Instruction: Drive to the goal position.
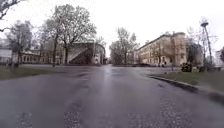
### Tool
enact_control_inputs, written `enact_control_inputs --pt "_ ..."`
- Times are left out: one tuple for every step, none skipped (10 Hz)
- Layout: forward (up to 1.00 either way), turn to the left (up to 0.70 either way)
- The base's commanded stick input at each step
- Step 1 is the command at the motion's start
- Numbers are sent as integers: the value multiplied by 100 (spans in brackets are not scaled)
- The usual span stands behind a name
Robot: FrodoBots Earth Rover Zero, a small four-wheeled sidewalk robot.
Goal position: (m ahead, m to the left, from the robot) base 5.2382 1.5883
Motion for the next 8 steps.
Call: enact_control_inputs --pt "100 0" --pt "100 0" --pt "100 0" --pt "100 0" --pt "100 0" --pt "100 0" --pt "100 0" --pt "100 0"
